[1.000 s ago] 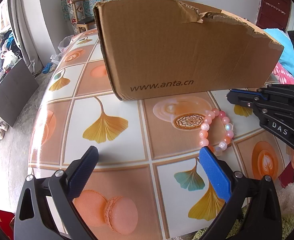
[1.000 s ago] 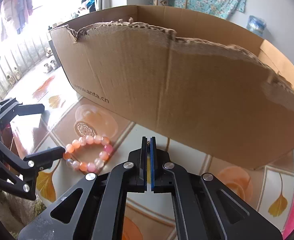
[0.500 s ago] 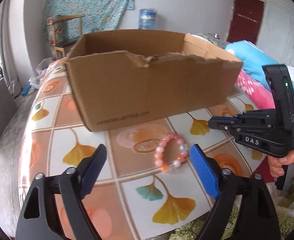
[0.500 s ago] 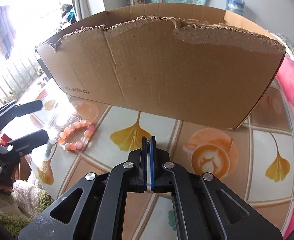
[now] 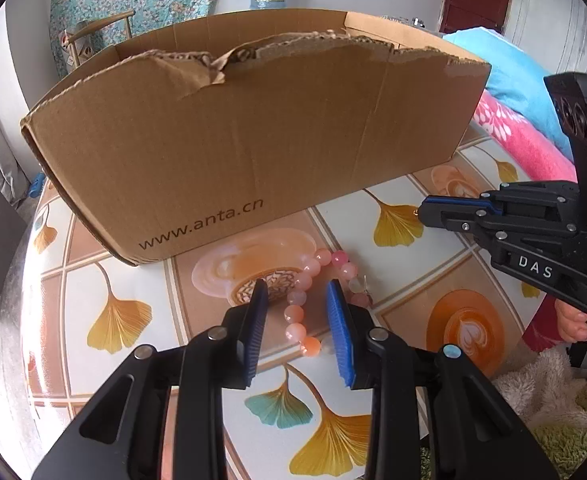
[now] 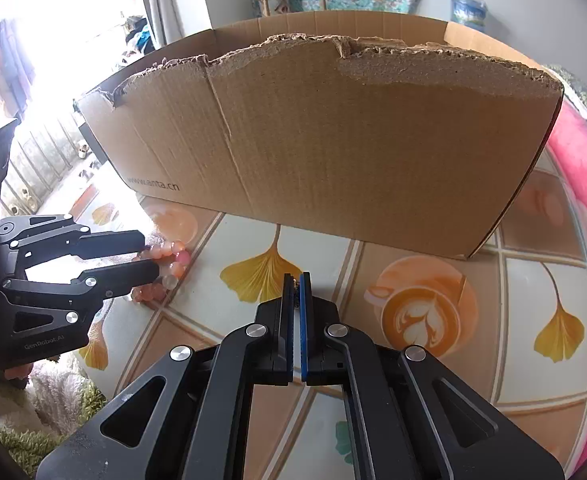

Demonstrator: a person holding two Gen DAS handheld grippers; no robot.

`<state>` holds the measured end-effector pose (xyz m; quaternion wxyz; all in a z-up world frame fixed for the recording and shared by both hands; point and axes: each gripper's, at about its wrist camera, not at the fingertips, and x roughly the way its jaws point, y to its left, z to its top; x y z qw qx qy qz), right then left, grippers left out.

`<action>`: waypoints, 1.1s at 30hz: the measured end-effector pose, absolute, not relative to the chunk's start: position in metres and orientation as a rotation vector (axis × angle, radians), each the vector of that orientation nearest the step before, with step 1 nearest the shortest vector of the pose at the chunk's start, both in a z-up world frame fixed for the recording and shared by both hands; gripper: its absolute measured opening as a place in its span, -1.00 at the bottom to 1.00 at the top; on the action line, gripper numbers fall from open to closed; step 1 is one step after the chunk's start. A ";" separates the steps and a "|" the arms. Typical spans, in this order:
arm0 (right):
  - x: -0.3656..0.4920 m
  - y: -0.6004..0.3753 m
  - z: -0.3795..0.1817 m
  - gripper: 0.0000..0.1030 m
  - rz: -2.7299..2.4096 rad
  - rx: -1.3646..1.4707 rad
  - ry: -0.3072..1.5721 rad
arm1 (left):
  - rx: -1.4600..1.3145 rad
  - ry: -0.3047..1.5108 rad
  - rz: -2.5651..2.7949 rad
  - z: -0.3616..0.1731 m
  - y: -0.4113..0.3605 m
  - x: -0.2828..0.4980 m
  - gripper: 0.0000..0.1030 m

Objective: Organize jewelry
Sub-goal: 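Close the left gripper on the pink bead bracelet while the right gripper holds its charm, then carry the bracelet and charm over the box and open both grippers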

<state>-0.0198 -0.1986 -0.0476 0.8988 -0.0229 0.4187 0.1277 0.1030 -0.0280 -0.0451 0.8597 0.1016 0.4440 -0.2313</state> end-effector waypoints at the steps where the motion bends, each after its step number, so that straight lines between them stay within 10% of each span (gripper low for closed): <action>1: -0.020 -0.199 -0.048 -0.99 0.264 -0.048 0.866 | 0.221 0.932 -0.481 -0.045 -0.031 0.103 -0.42; 5: -0.021 -0.199 -0.049 -1.00 0.252 -0.047 0.861 | 0.246 0.916 -0.471 -0.047 -0.037 0.104 -0.81; 33: -0.044 -0.205 0.097 -1.00 0.303 -0.015 0.505 | 0.111 0.519 -0.660 0.141 -0.004 0.118 -0.82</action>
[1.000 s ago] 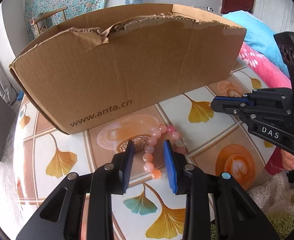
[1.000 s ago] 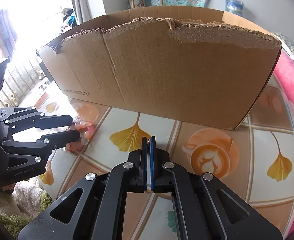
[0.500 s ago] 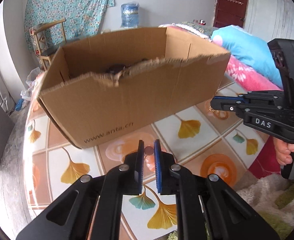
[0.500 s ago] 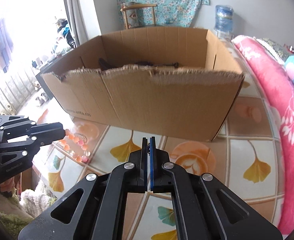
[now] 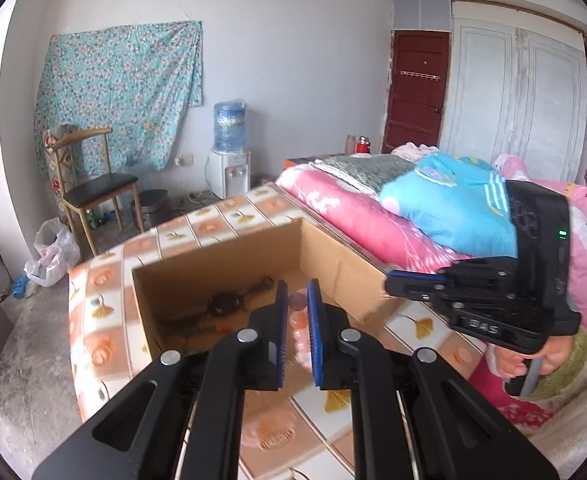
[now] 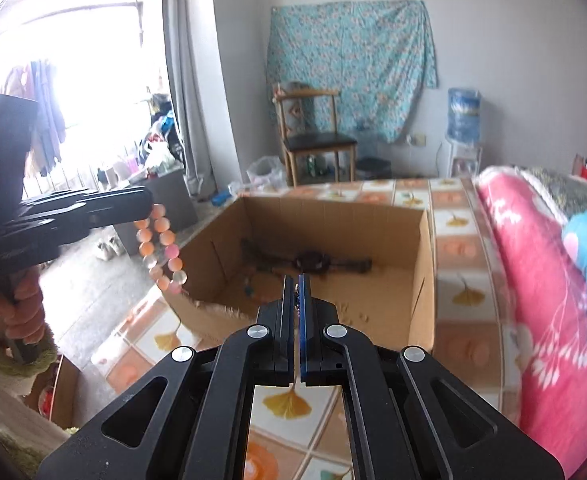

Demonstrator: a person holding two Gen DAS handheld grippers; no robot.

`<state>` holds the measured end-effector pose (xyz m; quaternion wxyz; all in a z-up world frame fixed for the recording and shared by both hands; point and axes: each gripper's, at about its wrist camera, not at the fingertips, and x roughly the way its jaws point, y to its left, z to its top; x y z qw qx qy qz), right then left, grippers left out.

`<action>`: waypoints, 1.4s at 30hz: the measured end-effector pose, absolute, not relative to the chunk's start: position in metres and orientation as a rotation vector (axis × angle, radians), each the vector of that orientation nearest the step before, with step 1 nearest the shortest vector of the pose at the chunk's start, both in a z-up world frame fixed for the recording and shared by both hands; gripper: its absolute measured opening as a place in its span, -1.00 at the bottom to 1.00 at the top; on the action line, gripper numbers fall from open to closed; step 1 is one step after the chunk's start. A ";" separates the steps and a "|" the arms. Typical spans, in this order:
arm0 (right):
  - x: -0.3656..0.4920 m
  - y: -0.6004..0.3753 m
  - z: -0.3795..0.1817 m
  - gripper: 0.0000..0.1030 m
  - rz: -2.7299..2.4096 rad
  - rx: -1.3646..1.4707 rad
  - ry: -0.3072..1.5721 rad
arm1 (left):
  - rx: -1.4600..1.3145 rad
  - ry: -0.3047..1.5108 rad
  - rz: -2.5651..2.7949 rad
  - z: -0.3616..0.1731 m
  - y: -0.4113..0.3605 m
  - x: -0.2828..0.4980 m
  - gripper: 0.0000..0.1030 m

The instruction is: Organize jewelry

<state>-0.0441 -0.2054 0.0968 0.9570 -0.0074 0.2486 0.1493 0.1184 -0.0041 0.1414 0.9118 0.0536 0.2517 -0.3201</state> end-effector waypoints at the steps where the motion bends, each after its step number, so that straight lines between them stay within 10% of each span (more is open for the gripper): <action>1: -0.042 -0.205 0.099 -1.00 0.302 -0.018 0.495 | 0.114 0.528 -0.647 0.141 -0.006 0.127 -0.82; 15: -0.016 -0.225 0.082 -1.00 0.305 0.063 0.516 | 0.120 1.052 -0.548 0.035 -0.012 0.234 -0.78; 31: 0.049 -0.234 0.076 -0.99 0.392 0.178 0.731 | -0.016 0.742 -0.451 0.100 0.043 0.175 0.60; 42: 0.046 -0.249 0.087 -0.67 0.307 0.252 0.731 | -0.054 0.665 -0.375 0.106 0.063 0.129 0.89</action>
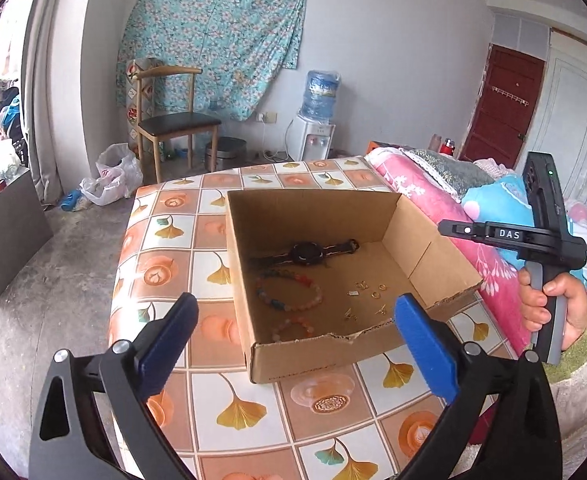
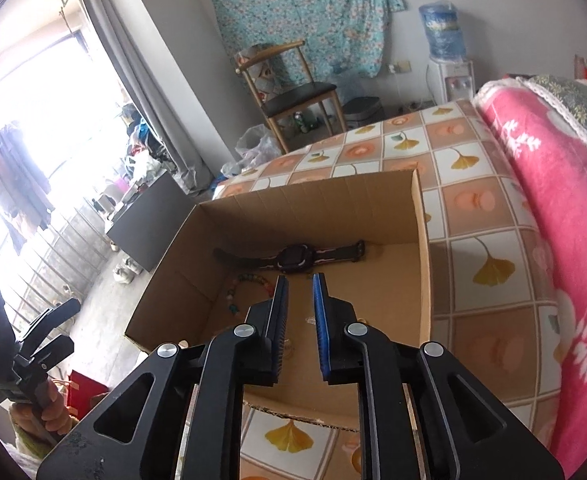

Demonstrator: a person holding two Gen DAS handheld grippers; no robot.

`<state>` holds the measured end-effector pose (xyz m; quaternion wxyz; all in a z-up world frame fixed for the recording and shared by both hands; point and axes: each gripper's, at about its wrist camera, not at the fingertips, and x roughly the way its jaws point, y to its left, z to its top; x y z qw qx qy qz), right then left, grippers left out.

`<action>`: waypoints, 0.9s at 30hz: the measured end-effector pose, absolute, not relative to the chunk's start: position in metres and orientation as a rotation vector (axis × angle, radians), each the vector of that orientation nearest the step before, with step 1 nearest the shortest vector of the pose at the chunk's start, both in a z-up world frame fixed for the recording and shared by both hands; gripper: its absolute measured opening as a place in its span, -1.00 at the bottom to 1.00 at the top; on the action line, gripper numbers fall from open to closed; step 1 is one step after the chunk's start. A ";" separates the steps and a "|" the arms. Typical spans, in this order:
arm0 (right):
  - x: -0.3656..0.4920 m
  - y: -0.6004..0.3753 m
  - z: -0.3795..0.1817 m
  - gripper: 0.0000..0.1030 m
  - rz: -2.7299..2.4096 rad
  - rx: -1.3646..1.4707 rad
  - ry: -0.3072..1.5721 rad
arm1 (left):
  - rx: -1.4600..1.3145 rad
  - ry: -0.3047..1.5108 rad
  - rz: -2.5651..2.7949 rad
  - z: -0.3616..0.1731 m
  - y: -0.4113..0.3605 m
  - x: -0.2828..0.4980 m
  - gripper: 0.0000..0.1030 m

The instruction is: Organize jewelry

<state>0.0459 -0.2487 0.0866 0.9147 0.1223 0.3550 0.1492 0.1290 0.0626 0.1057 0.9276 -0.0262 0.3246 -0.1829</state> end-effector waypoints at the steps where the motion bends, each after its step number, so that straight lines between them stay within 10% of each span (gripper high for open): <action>1: 0.042 -0.250 0.091 -0.65 0.297 0.252 0.720 | -0.057 0.661 -0.371 0.106 0.064 0.126 0.89; 12: -0.049 -0.233 0.132 0.78 0.118 0.130 0.554 | 0.009 0.592 -0.184 0.121 0.045 0.102 0.89; 27: -0.040 -0.195 0.076 0.84 -0.088 0.036 0.762 | 0.086 0.795 -0.041 0.078 0.002 0.109 0.89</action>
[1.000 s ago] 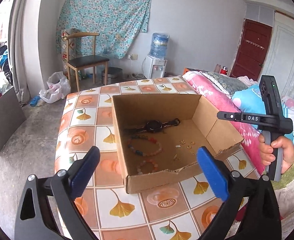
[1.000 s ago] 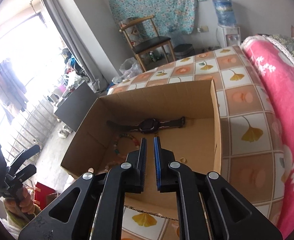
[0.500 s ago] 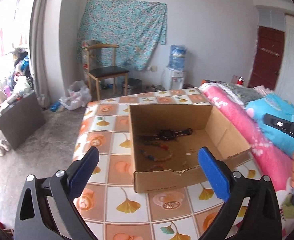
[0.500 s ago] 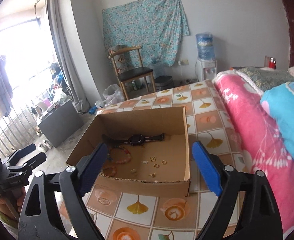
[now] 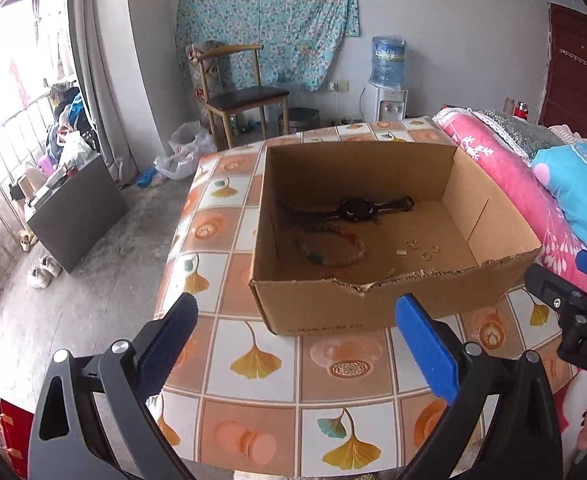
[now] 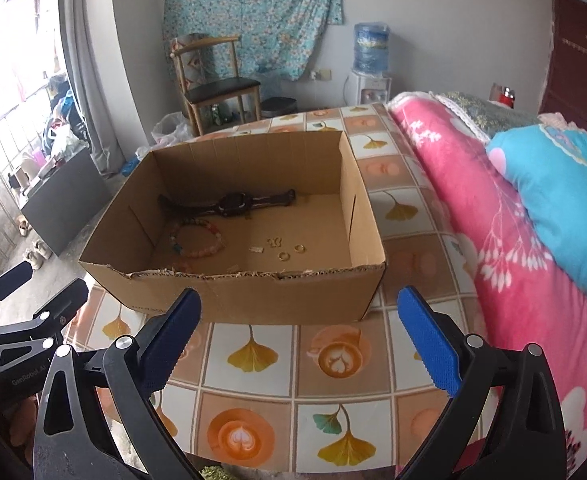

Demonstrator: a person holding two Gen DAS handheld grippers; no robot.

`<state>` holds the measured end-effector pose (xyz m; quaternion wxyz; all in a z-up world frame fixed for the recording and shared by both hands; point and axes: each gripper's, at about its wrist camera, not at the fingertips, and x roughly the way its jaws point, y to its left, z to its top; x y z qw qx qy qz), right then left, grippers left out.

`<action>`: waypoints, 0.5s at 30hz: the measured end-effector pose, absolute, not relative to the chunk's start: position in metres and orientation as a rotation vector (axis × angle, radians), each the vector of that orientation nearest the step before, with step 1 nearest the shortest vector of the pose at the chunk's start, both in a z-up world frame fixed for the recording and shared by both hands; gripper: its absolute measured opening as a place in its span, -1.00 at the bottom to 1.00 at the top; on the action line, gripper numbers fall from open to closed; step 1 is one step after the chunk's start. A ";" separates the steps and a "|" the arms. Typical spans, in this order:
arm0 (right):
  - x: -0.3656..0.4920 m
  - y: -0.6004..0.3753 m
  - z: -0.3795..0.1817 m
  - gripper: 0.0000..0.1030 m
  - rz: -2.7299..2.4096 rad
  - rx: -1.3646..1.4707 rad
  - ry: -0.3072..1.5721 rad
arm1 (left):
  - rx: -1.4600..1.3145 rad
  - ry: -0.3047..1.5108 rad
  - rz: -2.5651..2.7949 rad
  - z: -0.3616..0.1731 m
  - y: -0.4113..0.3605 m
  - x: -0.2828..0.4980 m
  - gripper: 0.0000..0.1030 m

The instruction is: Organize jewelry

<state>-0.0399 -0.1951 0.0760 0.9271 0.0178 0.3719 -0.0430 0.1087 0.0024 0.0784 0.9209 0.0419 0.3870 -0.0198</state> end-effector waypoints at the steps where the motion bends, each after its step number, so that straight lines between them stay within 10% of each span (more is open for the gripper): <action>1: -0.039 -0.193 0.075 0.84 -0.089 0.022 0.769 | 0.084 0.808 -0.040 0.077 0.001 0.110 0.89; 15: -0.029 -0.192 0.067 0.84 -0.077 0.027 0.819 | 0.025 0.904 -0.003 0.073 0.005 0.123 0.89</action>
